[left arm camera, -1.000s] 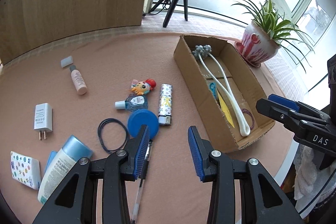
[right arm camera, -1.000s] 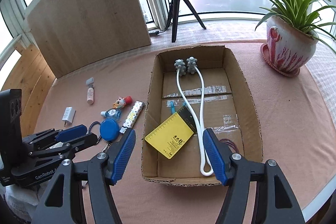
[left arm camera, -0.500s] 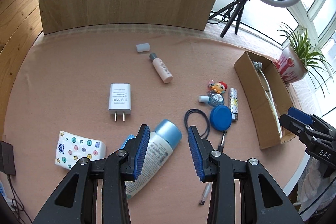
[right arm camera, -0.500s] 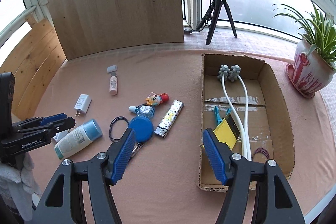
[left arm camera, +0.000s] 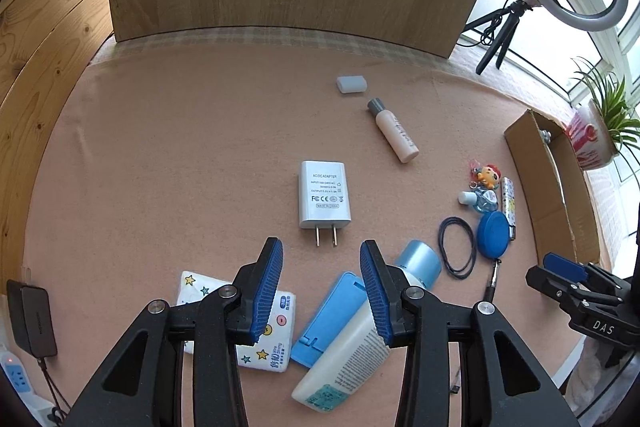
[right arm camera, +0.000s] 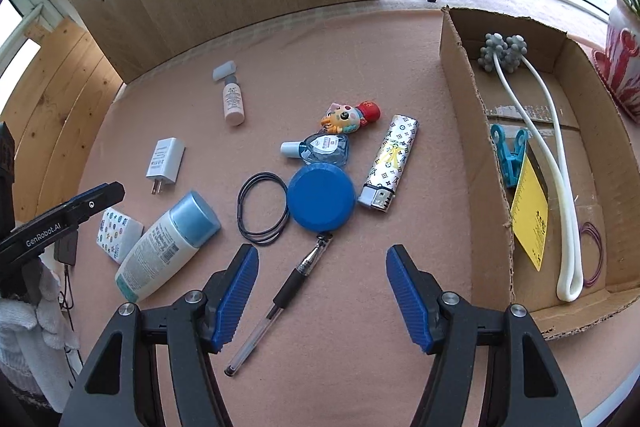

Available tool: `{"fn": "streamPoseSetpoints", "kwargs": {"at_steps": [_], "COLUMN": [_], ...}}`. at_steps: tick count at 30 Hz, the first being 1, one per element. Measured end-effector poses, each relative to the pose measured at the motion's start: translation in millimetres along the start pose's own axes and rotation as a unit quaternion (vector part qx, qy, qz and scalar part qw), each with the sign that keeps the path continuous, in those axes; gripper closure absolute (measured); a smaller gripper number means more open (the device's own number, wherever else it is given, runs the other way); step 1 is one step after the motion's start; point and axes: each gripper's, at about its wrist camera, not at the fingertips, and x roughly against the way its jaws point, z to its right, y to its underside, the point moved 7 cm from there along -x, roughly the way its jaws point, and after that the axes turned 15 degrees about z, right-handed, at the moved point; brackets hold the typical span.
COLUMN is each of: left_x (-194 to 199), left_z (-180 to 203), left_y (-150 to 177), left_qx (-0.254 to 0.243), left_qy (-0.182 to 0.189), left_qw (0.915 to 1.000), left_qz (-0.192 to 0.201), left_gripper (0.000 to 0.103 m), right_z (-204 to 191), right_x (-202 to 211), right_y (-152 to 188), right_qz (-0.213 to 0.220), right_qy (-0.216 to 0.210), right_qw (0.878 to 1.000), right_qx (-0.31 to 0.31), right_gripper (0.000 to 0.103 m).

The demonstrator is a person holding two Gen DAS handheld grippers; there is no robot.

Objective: Organize objects
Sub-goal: 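Move the left tool to the white adapter while the right tool approaches the blue tape measure, then close the left tool on the white adapter while the right tool grasps the blue tape measure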

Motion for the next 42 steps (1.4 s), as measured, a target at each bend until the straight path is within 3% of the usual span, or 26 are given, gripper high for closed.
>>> {"fn": "streamPoseSetpoints", "kwargs": {"at_steps": [16, 26, 29, 32, 36, 42], "left_x": [-54, -72, -74, -75, -76, -76], "left_z": [12, 11, 11, 9, 6, 4], "left_y": [-13, -7, -6, -5, -4, -2], "left_qx": [-0.017, -0.021, -0.022, -0.022, -0.021, -0.018], "left_qy": [-0.01, -0.024, -0.025, -0.024, -0.019, -0.017], "left_qw": [0.9993, 0.9985, 0.9984, 0.9985, 0.9988, 0.999], "left_qz": [-0.031, -0.044, -0.047, -0.044, -0.04, -0.037], "left_gripper": [0.054, 0.054, 0.061, 0.064, 0.064, 0.064], "right_z": [-3, -5, -2, 1, 2, 4], "right_x": [-46, -58, -59, -58, -56, -54], "right_y": [-26, -23, -21, -22, -21, -19], "right_qz": [-0.017, -0.042, -0.049, -0.046, -0.048, -0.048], "right_qy": [0.057, 0.054, 0.05, 0.051, 0.042, 0.032], "right_qw": [0.997, 0.996, 0.996, 0.996, 0.996, 0.997], "right_qx": [0.045, 0.065, 0.062, 0.061, 0.061, 0.052], "right_gripper": [0.04, 0.04, 0.04, 0.046, 0.064, 0.07]}}
